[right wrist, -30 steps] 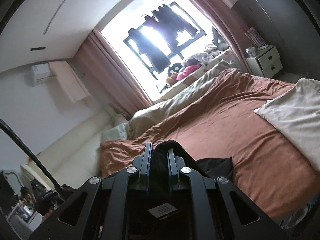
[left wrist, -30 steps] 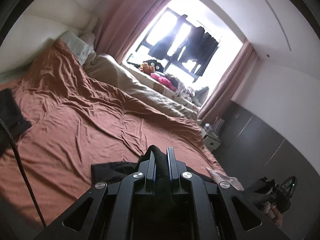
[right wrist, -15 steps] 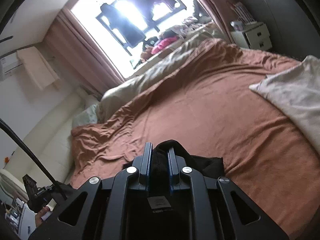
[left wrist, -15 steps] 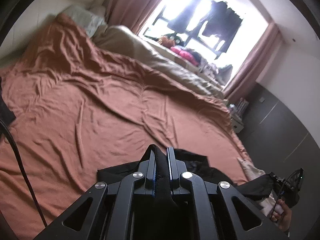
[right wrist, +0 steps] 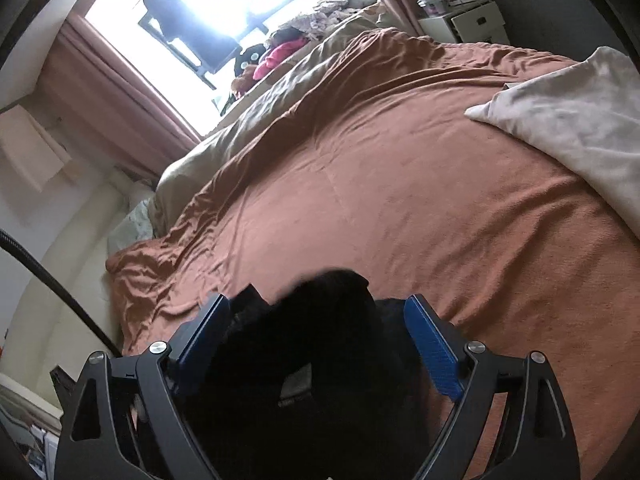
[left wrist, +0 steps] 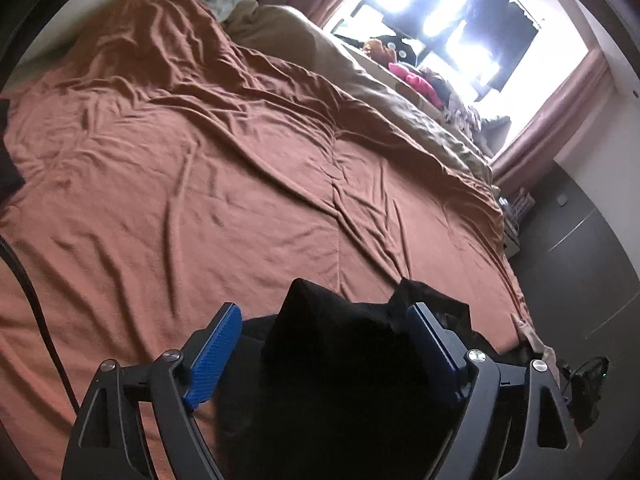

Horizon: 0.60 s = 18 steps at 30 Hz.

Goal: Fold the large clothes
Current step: 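Open both grippers and release the folded shirt onto the bed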

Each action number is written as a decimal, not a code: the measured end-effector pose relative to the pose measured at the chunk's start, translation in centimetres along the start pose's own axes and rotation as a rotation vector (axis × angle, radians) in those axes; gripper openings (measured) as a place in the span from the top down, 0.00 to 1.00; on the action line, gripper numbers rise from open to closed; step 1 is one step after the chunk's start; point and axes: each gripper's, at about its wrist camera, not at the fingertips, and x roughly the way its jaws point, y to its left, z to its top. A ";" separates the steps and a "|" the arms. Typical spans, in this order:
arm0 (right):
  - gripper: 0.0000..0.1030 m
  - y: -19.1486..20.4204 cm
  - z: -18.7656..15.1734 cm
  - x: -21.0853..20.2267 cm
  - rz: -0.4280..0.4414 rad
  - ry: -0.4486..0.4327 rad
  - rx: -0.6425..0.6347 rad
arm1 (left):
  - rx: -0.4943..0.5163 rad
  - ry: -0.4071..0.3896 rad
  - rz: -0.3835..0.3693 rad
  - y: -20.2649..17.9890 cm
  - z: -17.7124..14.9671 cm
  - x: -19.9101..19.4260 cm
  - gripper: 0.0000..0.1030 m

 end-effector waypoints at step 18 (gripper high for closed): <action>0.48 0.1 -3.0 -0.8 -0.111 0.244 -0.182 | 0.103 0.247 0.121 3.2 -8.1 0.4 0.51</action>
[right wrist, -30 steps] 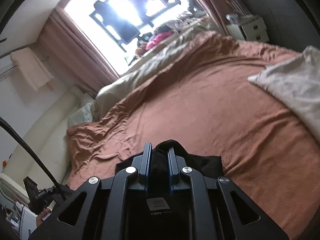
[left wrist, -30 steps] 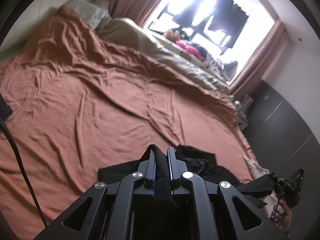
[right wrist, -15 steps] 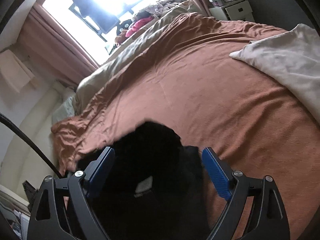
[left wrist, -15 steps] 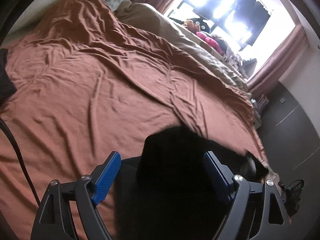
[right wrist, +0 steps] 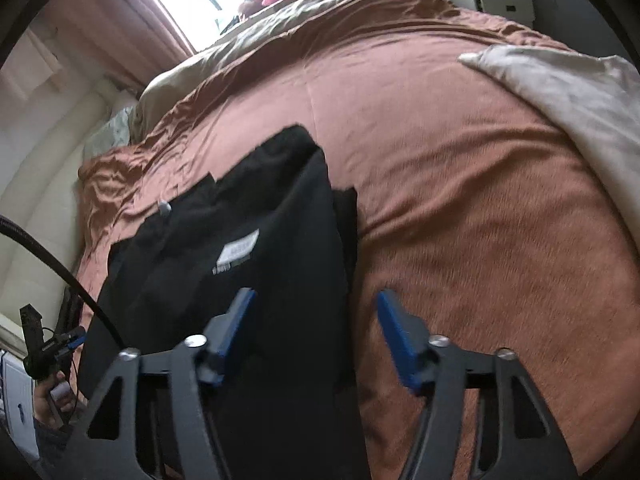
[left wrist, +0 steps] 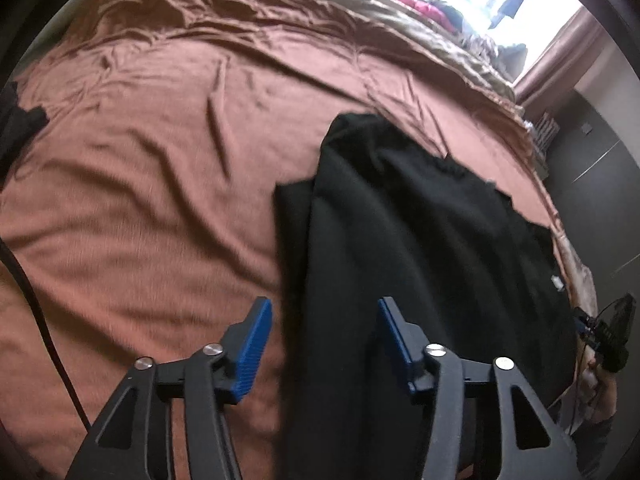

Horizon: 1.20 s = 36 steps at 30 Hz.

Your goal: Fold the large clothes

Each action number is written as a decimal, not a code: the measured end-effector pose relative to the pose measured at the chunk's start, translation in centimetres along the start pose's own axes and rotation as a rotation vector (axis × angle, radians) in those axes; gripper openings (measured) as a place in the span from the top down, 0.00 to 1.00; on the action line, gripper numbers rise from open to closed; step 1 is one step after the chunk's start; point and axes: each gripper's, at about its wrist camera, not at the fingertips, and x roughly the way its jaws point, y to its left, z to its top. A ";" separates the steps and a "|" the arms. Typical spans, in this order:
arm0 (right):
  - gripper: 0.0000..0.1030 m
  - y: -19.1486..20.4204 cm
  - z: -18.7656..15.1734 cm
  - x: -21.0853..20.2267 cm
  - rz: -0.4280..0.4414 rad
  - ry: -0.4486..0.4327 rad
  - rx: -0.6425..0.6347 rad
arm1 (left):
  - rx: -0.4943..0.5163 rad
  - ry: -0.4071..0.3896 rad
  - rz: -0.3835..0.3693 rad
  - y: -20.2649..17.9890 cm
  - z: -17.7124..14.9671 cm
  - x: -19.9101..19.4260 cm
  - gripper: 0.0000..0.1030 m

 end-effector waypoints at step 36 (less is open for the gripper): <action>0.19 11.6 -5.3 -13.5 0.023 -0.160 -0.155 | -0.153 -0.015 -0.144 4.0 -9.8 -4.9 0.59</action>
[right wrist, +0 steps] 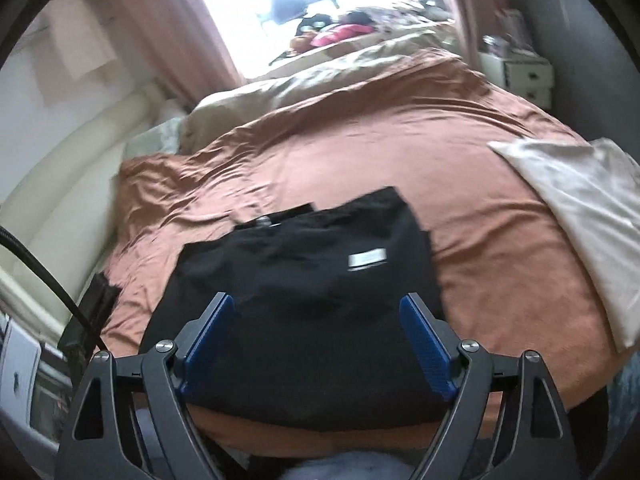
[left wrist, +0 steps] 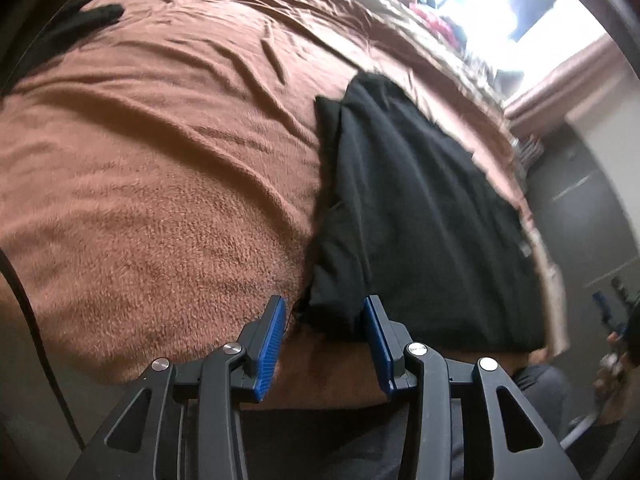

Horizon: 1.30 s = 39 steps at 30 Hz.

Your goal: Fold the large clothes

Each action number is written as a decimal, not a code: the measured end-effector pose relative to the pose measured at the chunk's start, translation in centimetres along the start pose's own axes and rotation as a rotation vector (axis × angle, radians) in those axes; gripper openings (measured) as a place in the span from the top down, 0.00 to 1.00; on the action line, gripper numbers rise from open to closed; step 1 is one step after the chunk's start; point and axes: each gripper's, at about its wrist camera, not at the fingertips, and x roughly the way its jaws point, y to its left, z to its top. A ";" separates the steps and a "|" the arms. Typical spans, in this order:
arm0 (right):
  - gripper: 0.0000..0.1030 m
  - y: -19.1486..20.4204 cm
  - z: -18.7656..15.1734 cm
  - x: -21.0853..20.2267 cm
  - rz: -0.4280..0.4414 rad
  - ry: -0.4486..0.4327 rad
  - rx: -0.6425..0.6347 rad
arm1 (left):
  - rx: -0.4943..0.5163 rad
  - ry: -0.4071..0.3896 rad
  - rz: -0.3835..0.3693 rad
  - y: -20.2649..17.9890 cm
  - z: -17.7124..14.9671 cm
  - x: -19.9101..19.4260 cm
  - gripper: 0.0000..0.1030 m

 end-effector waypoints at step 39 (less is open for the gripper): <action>0.83 9.2 2.0 30.6 -0.169 0.389 -0.186 | -0.251 -0.017 -0.143 1.8 0.4 2.9 0.71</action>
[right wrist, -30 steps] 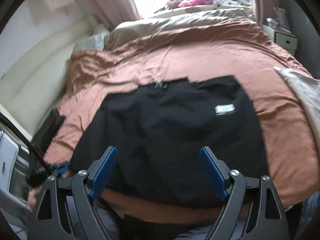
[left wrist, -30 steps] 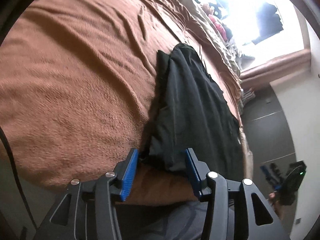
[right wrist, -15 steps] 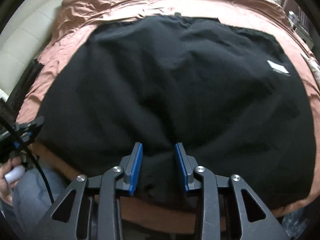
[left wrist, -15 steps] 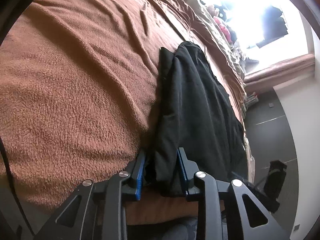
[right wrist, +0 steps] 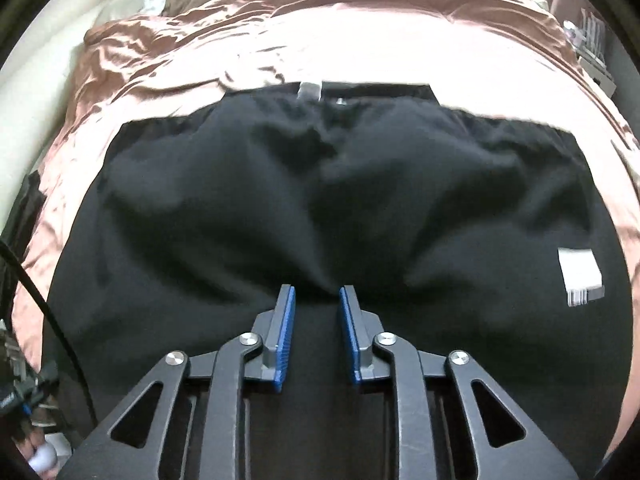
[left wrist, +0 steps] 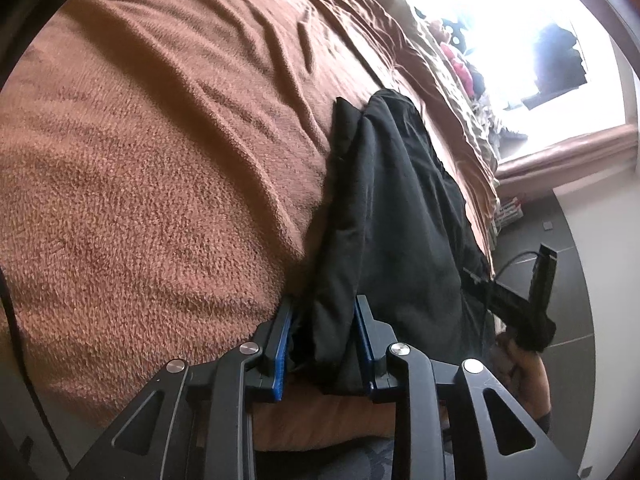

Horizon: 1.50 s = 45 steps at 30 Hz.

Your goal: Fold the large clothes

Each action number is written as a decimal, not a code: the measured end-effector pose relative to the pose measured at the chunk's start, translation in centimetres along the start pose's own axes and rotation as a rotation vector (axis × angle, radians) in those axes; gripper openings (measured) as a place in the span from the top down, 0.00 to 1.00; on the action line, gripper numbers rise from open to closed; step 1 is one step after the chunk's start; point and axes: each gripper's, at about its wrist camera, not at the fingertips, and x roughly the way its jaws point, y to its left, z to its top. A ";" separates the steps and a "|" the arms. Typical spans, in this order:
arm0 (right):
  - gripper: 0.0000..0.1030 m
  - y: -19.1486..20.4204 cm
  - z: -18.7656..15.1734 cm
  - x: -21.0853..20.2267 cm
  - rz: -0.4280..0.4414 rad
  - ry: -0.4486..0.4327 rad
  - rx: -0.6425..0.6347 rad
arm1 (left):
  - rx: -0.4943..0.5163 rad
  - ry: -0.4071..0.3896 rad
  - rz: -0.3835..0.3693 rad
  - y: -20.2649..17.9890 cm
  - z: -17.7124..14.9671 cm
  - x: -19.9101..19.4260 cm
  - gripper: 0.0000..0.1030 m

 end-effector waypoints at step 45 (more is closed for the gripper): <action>0.86 -2.1 -13.2 -2.4 0.252 -0.004 0.121 | 0.354 -0.105 -0.307 -17.1 0.4 -5.0 0.90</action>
